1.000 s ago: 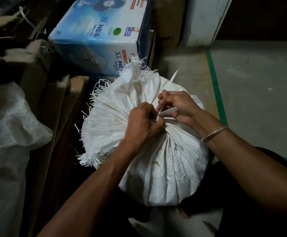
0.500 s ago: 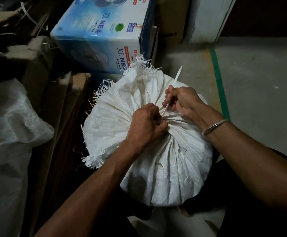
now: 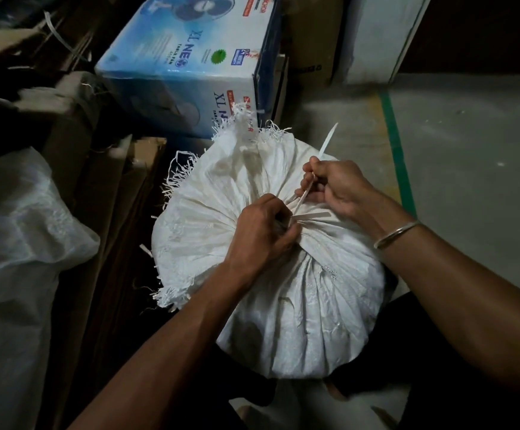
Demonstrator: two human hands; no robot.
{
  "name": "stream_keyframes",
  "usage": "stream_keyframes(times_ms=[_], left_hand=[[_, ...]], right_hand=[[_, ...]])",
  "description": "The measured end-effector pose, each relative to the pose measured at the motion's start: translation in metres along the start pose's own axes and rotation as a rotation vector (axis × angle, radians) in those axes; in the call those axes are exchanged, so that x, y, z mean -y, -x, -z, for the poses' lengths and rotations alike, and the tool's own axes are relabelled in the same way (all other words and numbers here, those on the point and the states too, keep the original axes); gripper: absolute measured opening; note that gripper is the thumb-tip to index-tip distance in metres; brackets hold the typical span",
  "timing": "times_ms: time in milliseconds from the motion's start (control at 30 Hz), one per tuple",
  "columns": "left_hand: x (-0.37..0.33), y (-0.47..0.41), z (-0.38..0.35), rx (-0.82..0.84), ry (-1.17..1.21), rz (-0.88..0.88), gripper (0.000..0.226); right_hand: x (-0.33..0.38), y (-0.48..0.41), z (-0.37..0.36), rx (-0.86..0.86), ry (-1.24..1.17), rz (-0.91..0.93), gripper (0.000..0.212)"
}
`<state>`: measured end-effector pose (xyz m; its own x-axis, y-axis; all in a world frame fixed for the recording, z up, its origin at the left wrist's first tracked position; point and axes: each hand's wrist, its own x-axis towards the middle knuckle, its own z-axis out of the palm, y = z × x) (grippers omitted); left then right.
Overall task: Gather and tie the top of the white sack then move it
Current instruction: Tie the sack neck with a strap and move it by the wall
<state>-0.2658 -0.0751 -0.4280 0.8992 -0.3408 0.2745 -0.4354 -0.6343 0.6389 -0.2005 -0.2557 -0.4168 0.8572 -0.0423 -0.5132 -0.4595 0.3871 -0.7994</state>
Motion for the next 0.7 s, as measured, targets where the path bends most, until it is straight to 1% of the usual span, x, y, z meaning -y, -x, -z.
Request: stream_keyframes(times_ms=[100, 233, 300, 367, 433, 467, 533, 600, 700], left_hand=[[0.002, -0.004, 0.005, -0.018, 0.001, 0.001, 0.015], [-0.007, -0.006, 0.003, -0.005, 0.009, -0.016, 0.011], [-0.007, -0.001, 0.001, -0.010, 0.021, -0.005, 0.011], [-0.004, 0.003, 0.002, -0.051, -0.007, 0.015, 0.011], [-0.002, 0.007, 0.003, -0.125, -0.085, 0.038, 0.015], [-0.002, 0.010, 0.004, -0.166, -0.133, 0.052, 0.016], [-0.007, 0.014, 0.006, -0.221, -0.221, 0.079, 0.016], [-0.011, 0.019, 0.007, -0.227, -0.244, 0.097, 0.014], [-0.013, 0.021, 0.007, -0.219, -0.190, 0.142, 0.012]], right_hand=[[0.010, 0.007, 0.003, 0.079, 0.062, 0.075, 0.024], [0.007, 0.002, 0.004, -0.017, 0.035, 0.076, 0.024], [0.003, 0.002, 0.003, 0.001, 0.062, 0.074, 0.024], [0.007, 0.006, 0.006, 0.090, 0.083, 0.048, 0.027], [0.015, 0.012, 0.010, 0.191, 0.052, 0.032, 0.031], [0.018, 0.016, 0.012, 0.228, 0.042, 0.051, 0.032], [0.023, 0.020, 0.012, 0.245, 0.046, 0.155, 0.028], [0.026, 0.025, 0.011, 0.287, -0.012, 0.215, 0.025], [0.029, 0.034, 0.008, 0.485, -0.110, 0.131, 0.033]])
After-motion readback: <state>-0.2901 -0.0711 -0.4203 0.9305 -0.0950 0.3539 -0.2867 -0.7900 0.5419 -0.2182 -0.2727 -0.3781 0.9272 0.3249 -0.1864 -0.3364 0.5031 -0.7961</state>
